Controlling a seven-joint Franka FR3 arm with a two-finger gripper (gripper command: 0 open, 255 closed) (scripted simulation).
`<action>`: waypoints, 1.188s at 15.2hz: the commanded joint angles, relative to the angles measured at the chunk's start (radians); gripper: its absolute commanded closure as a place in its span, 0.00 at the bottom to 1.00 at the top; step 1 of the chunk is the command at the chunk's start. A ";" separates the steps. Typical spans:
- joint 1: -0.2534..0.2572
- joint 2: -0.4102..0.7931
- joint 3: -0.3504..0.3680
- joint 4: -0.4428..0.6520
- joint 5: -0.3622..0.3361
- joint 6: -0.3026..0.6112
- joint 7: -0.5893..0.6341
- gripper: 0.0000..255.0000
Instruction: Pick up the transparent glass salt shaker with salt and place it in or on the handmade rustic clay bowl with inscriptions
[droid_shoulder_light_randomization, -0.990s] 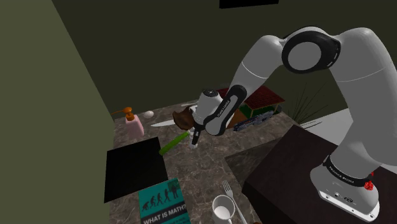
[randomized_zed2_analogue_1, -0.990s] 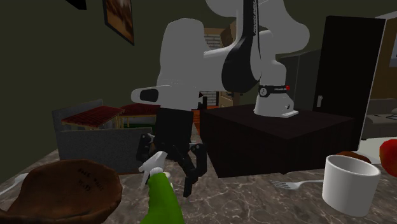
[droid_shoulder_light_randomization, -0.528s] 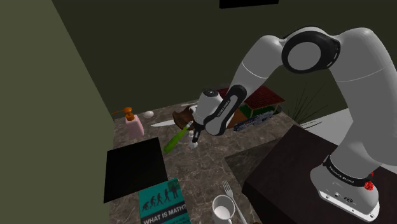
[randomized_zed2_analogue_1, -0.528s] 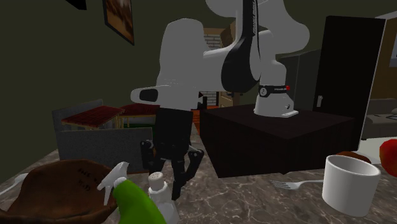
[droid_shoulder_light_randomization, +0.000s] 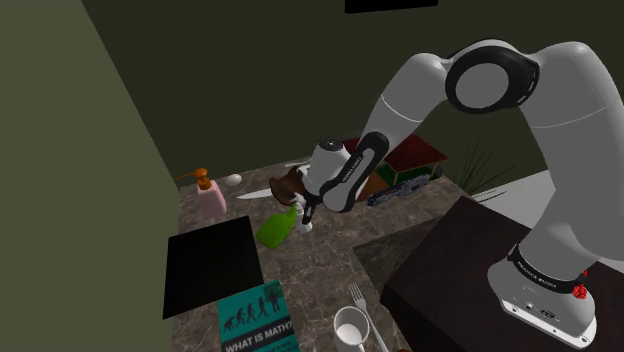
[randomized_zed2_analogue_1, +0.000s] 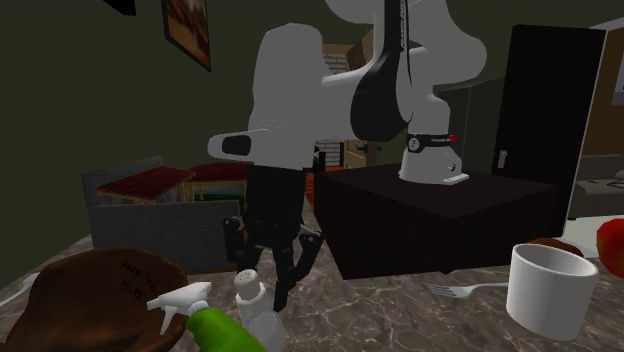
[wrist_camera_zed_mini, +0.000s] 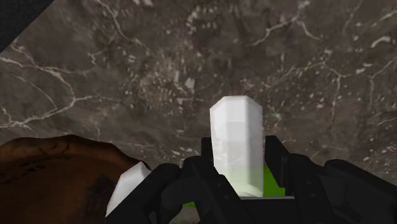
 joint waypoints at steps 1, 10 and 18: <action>-0.002 -0.021 0.003 -0.007 0.001 -0.015 0.000 1.00; -0.017 -0.135 0.020 -0.045 0.011 -0.091 -0.001 1.00; -0.030 -0.230 0.036 -0.064 0.023 -0.166 -0.005 1.00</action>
